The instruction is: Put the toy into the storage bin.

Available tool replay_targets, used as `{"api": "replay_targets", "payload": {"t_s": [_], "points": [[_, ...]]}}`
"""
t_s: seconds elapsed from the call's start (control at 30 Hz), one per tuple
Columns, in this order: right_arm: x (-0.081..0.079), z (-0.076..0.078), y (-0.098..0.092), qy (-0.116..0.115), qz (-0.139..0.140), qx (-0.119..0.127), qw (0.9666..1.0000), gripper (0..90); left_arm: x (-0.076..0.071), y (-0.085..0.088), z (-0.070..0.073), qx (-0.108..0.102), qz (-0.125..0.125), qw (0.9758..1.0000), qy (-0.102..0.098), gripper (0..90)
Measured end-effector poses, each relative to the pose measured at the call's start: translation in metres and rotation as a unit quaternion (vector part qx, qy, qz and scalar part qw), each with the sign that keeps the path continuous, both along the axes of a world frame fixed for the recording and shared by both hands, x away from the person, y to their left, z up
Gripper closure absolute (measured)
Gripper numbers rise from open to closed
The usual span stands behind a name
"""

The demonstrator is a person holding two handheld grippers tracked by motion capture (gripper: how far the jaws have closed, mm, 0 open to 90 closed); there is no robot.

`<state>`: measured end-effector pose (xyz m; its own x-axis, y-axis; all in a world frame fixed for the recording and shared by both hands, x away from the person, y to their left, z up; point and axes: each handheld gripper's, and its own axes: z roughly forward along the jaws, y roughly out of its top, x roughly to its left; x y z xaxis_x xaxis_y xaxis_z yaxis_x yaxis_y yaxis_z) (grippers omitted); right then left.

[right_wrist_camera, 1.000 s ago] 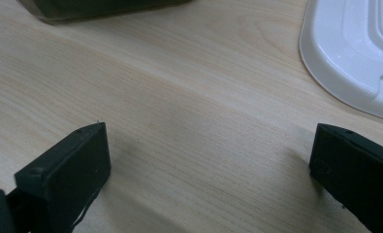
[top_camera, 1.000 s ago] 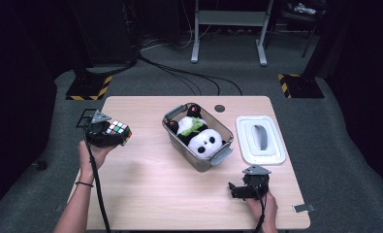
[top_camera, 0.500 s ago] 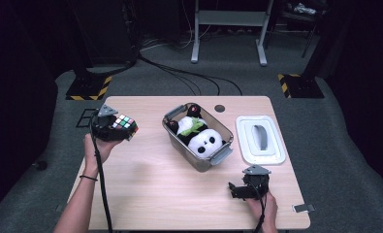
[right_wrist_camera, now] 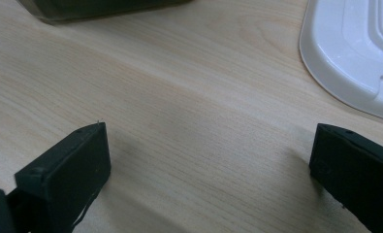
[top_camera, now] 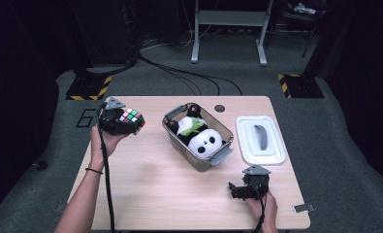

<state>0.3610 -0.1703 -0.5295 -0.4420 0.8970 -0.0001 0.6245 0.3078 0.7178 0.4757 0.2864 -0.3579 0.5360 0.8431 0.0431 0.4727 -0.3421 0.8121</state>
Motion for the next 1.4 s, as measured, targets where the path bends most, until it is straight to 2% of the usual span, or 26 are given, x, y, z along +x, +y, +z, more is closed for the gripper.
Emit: {"api": "replay_targets", "payload": {"t_s": [0.47, 0.63, 0.9, 1.23, 1.4], "points": [[0.000, 0.000, 0.000, 0.000, 0.000, 0.000, 1.0000, 0.3, 0.010, -0.027, 0.019, 0.007, -0.030, 0.9994, -0.015, 33.9], [0.000, 0.000, 0.000, 0.000, 0.000, 0.000, 1.0000, 0.3, 0.016, -0.035, 0.022, 0.002, -0.041, 0.9991, -0.011, 33.9], [0.000, 0.000, 0.000, 0.000, 0.000, 0.000, 1.0000, 0.4, 0.024, -0.053, 0.028, -0.009, -0.058, 0.9981, -0.018, 33.9], [0.000, 0.000, 0.000, -0.001, -0.001, 0.000, 1.0000, 0.6, 0.034, -0.073, 0.033, -0.022, -0.079, 0.9965, -0.016, 33.9], [0.000, 0.000, 0.000, -0.001, 0.000, 0.000, 1.0000, 0.6, 0.039, -0.084, 0.035, -0.017, -0.092, 0.9955, -0.017, 33.9]]}}
